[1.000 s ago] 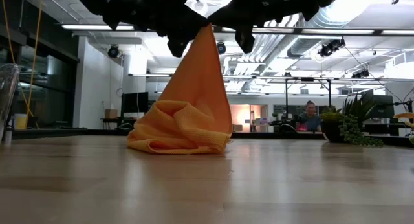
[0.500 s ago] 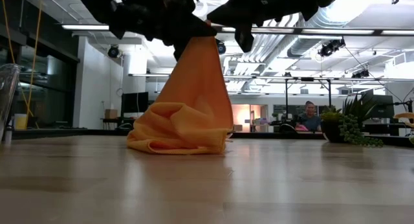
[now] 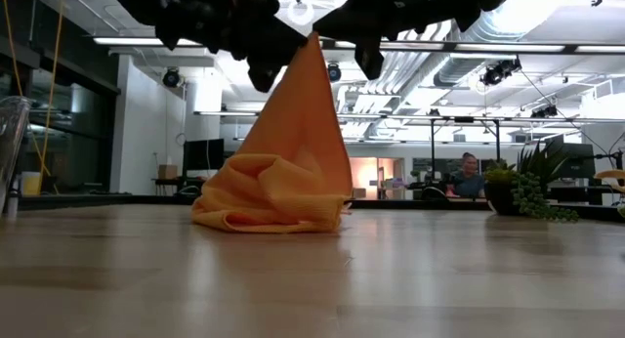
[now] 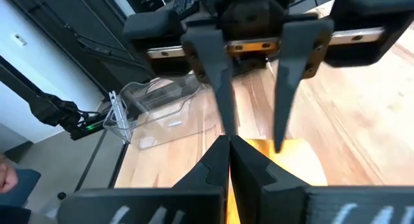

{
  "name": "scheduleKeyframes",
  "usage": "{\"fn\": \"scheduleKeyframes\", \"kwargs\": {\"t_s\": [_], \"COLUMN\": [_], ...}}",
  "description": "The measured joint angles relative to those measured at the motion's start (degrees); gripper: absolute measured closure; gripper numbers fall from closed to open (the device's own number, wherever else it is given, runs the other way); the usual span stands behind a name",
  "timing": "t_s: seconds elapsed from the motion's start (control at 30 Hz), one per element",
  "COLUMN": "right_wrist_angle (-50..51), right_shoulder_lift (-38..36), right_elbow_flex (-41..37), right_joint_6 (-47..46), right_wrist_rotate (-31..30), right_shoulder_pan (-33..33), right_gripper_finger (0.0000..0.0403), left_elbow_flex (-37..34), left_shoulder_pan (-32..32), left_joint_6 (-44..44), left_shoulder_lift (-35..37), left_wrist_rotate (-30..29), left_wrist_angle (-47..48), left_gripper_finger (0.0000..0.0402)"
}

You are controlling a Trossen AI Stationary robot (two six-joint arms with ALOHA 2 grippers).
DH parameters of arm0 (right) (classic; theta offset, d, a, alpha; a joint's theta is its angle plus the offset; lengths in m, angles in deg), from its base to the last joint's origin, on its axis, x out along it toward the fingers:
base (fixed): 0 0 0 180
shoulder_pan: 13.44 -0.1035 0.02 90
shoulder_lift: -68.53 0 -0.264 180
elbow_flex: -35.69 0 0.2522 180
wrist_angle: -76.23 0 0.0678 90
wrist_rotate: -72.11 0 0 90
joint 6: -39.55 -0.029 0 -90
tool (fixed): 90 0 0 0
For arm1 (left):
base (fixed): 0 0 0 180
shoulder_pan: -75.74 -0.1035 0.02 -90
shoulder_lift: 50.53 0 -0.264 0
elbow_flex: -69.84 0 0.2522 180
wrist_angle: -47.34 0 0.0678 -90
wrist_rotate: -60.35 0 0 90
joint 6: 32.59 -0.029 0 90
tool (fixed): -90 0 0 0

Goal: Fold microfiber towels
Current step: Fold the orange microfiber cloth

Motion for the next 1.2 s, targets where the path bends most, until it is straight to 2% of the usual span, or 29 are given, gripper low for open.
{"fn": "scheduleKeyframes", "kwargs": {"t_s": [0.13,0.3,0.43,0.67,0.83,1.07,1.2], "right_wrist_angle": [-0.01,0.0,-0.02,-0.02,-0.01,0.01,0.07], "right_shoulder_lift": [0.0,0.0,0.0,0.0,0.0,0.0,0.0], "right_elbow_flex": [0.0,0.0,0.0,0.0,0.0,0.0,0.0], "right_joint_6": [-0.13,-0.23,-0.59,-0.59,-0.59,-0.64,-3.88], "right_wrist_rotate": [-0.02,0.0,-0.02,-0.03,-0.04,-0.77,-3.2], "right_shoulder_pan": [0.02,0.02,0.02,0.03,0.04,0.04,0.19], "right_gripper_finger": [0.0403,0.0403,0.0403,0.0403,0.0403,0.0403,0.0402], "left_elbow_flex": [0.0,-0.02,-0.02,-0.02,-0.02,-0.02,-0.02], "left_shoulder_pan": [2.0,4.99,4.7,3.15,2.69,2.73,2.32], "left_joint_6": [0.05,0.43,0.49,1.96,1.97,1.99,1.81], "left_shoulder_lift": [-1.09,-3.16,-3.49,-3.21,-2.66,-2.66,-1.88], "left_wrist_rotate": [0.06,-4.86,-6.24,-4.89,-4.88,-4.84,-4.94], "left_wrist_angle": [-2.47,-4.51,-4.57,-4.43,-4.34,-4.03,-2.09], "left_gripper_finger": [0.0294,0.0294,0.0294,0.0296,0.0323,0.0394,0.0397]}}
